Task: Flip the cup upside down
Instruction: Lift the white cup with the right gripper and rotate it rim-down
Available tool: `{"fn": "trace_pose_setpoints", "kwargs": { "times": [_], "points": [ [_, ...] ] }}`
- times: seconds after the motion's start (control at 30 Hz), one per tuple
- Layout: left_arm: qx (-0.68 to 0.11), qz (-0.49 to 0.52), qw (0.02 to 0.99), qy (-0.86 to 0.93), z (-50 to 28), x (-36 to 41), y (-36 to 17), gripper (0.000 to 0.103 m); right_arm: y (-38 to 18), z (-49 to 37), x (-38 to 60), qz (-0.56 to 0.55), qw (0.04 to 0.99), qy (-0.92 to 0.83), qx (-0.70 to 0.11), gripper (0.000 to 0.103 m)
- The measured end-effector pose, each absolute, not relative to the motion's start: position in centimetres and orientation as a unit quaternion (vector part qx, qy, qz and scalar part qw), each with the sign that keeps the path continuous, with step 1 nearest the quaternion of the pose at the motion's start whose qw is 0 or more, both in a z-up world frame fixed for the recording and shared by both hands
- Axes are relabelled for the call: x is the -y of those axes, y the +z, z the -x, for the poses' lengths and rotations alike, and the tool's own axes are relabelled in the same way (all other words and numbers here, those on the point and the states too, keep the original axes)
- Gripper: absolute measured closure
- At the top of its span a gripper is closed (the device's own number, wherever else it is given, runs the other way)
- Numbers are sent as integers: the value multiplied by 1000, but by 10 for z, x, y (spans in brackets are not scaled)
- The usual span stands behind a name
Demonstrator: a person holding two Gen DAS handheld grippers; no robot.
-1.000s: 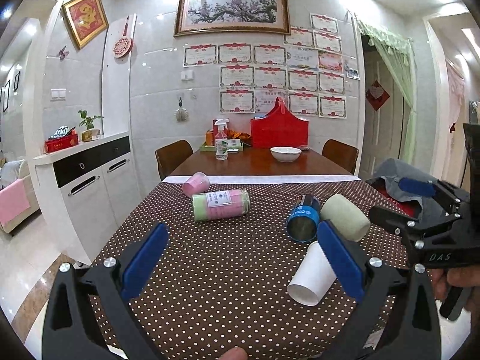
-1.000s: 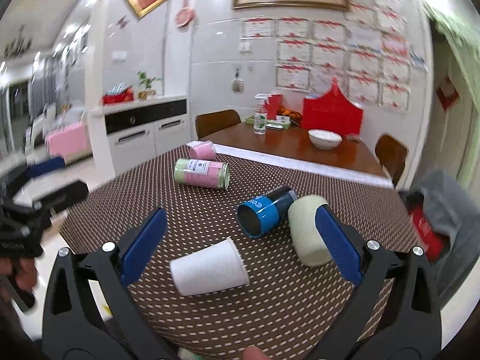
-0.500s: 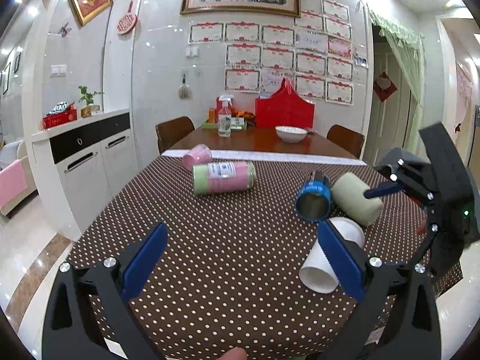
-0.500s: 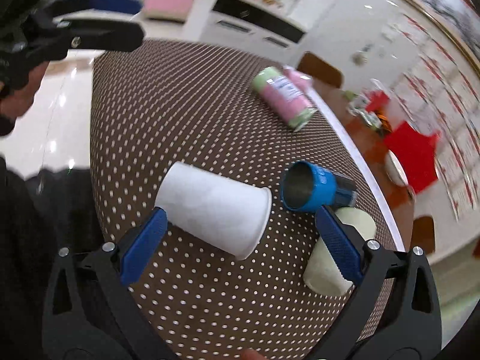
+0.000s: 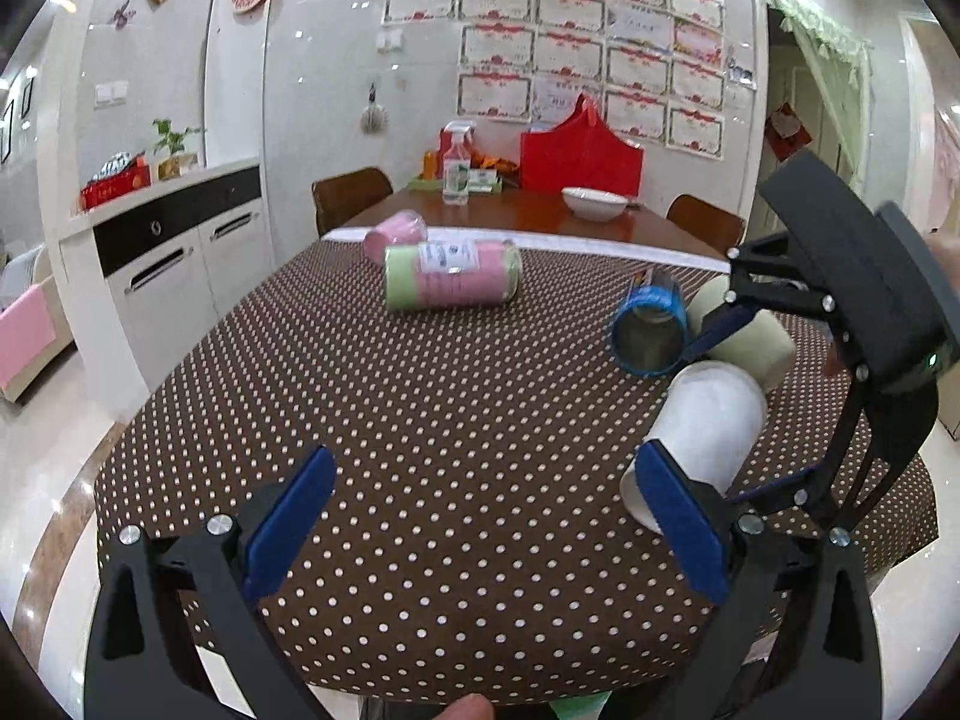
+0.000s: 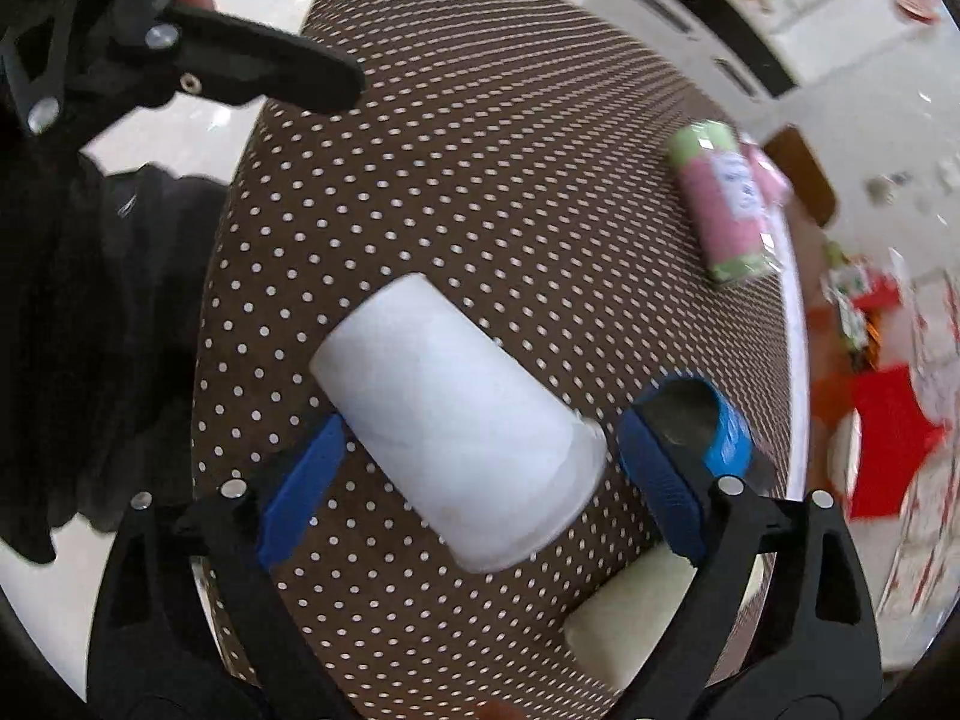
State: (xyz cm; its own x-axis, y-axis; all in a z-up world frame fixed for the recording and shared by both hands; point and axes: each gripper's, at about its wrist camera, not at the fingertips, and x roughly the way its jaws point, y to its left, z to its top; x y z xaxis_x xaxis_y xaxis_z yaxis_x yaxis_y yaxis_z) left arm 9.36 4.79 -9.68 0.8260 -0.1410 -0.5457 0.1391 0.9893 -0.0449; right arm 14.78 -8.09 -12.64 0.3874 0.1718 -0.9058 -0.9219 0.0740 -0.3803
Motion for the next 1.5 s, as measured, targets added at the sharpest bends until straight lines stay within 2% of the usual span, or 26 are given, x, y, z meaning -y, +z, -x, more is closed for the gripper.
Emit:
{"fn": "trace_pose_setpoints", "kwargs": {
  "times": [0.1,0.23,0.53,0.7,0.9,1.17,1.27,1.5],
  "points": [
    [-300,2,951,-72,-98,-50,-104,5,-134,-154,67,558,593,444,-375,16],
    [-313,9,947,-69,-105,-53,-111,5,-143,-168,53,561,554,457,-412,30],
    [-320,8,944,-79,-116,-52,-115,5,-154,-186,47,551,537,437,-466,32],
    [-317,9,944,-88,-115,-46,-113,5,-150,-202,53,516,564,423,-486,36],
    [-310,10,946,-96,-110,-44,-110,5,-119,-219,88,375,654,433,-494,37],
    [-289,0,950,-118,-96,-37,-100,5,-99,-239,171,78,787,372,-486,37],
    [-279,-7,952,-124,-87,-33,-96,5,-100,-225,192,-23,818,344,-460,37],
    [-260,-30,956,-135,-66,-21,-87,5,-101,-190,218,-127,881,267,-369,37]
  ]
}}
